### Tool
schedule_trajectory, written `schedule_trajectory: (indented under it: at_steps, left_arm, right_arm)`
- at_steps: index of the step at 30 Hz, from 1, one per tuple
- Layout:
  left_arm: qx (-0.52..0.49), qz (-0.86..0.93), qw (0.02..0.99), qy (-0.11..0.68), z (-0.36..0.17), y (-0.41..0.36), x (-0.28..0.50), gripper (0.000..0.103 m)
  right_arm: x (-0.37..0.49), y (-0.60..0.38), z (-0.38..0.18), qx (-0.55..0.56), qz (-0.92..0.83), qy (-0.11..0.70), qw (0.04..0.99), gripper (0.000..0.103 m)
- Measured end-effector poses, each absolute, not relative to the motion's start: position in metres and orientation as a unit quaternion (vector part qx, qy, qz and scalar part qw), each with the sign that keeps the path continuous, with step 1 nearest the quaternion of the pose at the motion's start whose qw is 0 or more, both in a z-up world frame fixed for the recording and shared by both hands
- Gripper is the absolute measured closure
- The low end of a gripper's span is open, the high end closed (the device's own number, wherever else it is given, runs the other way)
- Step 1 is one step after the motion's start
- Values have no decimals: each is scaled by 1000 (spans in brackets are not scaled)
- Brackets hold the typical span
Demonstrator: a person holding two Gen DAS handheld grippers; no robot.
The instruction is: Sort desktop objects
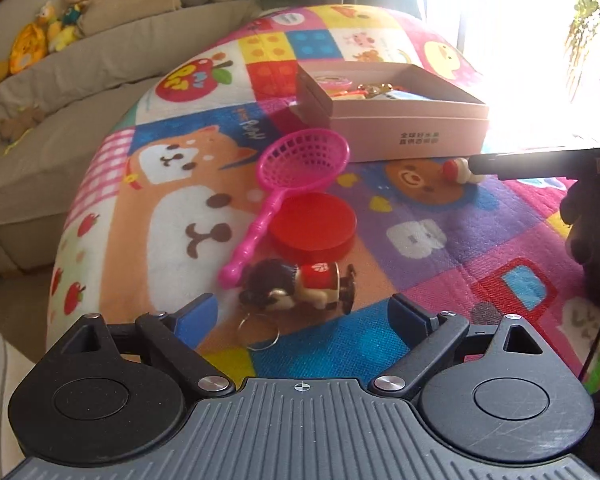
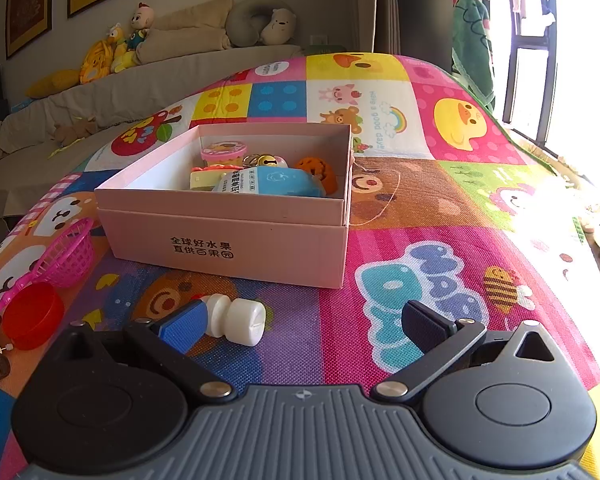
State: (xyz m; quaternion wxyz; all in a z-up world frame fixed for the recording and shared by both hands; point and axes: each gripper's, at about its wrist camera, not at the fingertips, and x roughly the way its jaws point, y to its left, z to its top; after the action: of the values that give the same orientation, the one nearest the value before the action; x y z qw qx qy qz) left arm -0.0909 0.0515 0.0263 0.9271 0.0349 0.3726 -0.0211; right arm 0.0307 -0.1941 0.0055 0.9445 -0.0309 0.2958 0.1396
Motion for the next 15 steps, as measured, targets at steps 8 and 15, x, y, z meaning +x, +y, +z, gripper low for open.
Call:
schedule_trajectory:
  at_steps: [8, 15]
  left_arm:
    - [40, 0, 933, 358, 17, 46, -73, 33]
    - [19, -20, 936, 352, 19, 49, -85, 33]
  right_arm:
    - [15, -177, 7, -77, 168, 294, 938, 0]
    - [32, -153, 8, -82, 185, 320, 926, 21]
